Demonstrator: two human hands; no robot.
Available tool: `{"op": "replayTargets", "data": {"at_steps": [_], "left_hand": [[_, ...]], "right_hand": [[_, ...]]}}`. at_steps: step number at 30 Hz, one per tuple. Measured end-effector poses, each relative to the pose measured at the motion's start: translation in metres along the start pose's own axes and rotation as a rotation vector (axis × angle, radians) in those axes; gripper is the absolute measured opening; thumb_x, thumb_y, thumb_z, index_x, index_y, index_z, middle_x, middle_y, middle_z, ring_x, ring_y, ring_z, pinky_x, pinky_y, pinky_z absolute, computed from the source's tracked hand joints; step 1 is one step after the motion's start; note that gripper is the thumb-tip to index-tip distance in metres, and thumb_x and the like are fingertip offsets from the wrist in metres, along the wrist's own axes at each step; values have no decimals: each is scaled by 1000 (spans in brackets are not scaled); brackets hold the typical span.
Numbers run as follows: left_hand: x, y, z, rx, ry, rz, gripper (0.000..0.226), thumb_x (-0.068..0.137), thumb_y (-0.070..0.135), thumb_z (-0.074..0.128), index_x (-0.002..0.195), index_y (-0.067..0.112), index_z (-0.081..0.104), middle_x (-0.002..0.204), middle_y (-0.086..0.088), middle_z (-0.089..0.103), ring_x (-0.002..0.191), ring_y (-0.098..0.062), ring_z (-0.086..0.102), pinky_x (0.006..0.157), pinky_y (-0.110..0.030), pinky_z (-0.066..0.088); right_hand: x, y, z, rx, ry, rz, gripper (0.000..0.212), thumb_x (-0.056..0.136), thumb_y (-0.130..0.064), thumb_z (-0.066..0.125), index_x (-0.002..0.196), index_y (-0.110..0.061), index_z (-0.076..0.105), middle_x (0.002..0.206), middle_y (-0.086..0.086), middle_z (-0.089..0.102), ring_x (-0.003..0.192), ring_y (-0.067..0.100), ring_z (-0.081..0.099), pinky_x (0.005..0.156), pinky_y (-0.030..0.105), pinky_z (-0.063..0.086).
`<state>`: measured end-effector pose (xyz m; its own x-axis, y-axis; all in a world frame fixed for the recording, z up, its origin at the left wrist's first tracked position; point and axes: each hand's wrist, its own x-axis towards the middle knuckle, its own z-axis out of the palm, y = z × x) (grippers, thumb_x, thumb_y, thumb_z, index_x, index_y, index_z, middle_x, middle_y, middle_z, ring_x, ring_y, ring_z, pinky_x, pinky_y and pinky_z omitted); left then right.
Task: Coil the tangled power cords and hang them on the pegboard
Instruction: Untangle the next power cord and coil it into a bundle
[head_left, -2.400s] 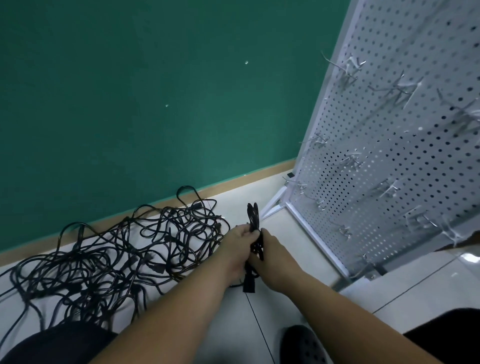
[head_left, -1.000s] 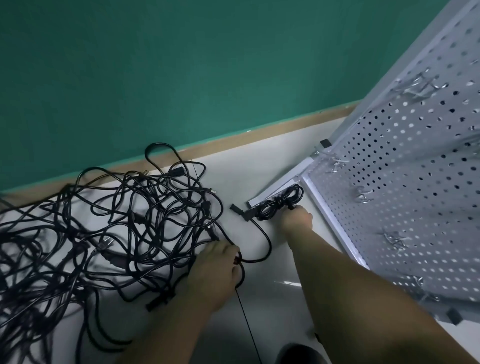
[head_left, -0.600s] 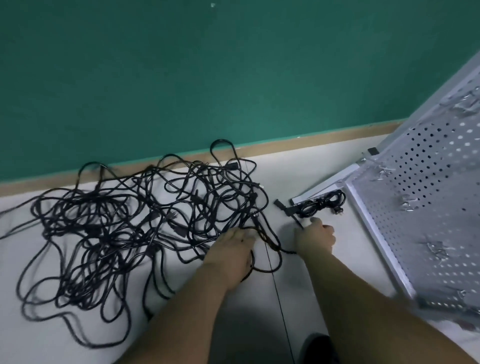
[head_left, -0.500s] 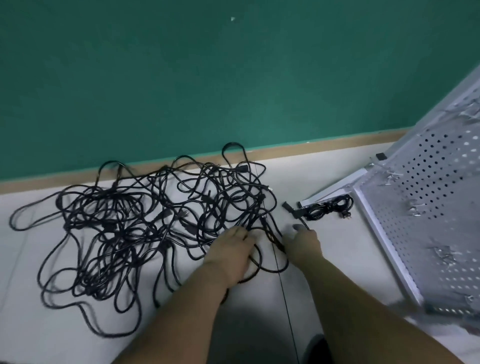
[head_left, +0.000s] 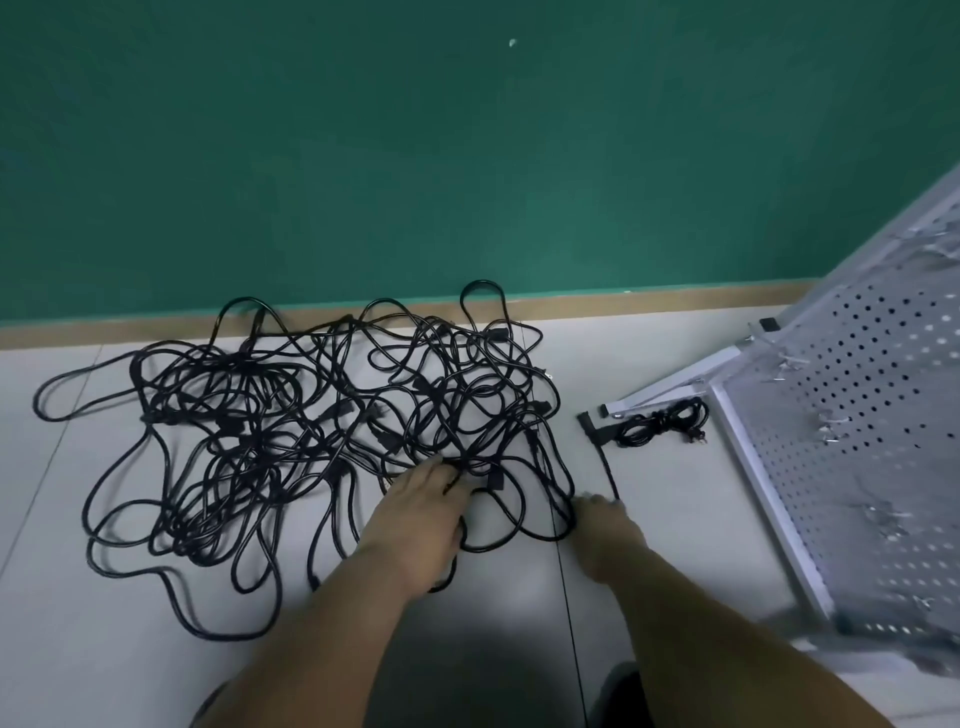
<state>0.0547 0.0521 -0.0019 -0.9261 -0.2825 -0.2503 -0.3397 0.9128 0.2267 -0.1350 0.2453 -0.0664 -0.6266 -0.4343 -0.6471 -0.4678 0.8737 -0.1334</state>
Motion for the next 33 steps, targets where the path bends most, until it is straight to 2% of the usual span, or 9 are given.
{"op": "replayTargets", "data": {"at_steps": [5,11,15,18,21,23,29,31,33], "left_hand": [[23,19,4,-23,-44,44,65,101,26,56,162,22,34,164,-1,32,157,-26,16,131,-39,12],[41,37,-9,-222,61,36,67,105,26,57,165,23,28,167,7,31,155,-16,21,129,-29,14],[49,38,-31,-390,193,-44,52,106,23,58,157,19,47,161,4,44,151,-20,32,127,-29,22],[45,35,-56,-445,265,-76,32,106,26,59,137,19,66,145,2,59,138,-19,46,120,-34,36],[35,34,-94,-536,320,-120,12,106,33,61,113,29,70,106,8,70,98,-14,62,93,-38,53],[27,37,-127,-652,381,-126,9,105,35,64,105,30,71,87,11,70,79,-11,62,79,-37,55],[-9,53,-235,-886,609,-78,15,104,35,66,103,26,79,75,7,71,72,-9,63,74,-28,52],[-27,53,-266,-924,668,-66,16,103,33,67,104,24,80,69,11,67,68,-9,60,70,-26,50],[-46,52,-294,-979,709,-52,15,102,30,68,103,22,80,71,8,67,66,-9,60,67,-21,49]], "right_hand": [[0,-15,4,50,108,-106,27,96,-5,55,113,-21,69,111,1,68,105,25,68,84,30,55],[-11,-40,-23,159,322,-304,37,102,-12,59,129,-34,71,116,-1,61,108,21,59,85,34,55],[-31,-48,-67,156,471,-455,46,98,-3,59,129,-34,75,103,2,63,99,27,58,76,37,54],[-50,-56,-109,192,566,-581,42,95,2,64,118,-29,81,104,5,69,101,30,59,81,36,53],[-71,-74,-152,263,685,-638,30,95,-1,70,108,-26,83,104,1,70,105,25,59,89,38,54],[-84,-87,-177,347,783,-628,24,94,-6,73,106,-25,81,106,-3,71,107,22,60,93,38,52],[-134,-119,-237,506,956,-472,14,99,-28,73,112,-28,79,107,-2,59,111,23,53,85,27,36],[-157,-128,-255,582,967,-416,15,101,-34,70,112,-31,78,99,-2,56,99,22,56,75,29,38],[-181,-138,-271,699,898,-454,13,101,-35,69,109,-29,78,81,-4,65,76,18,61,64,30,43]]}}
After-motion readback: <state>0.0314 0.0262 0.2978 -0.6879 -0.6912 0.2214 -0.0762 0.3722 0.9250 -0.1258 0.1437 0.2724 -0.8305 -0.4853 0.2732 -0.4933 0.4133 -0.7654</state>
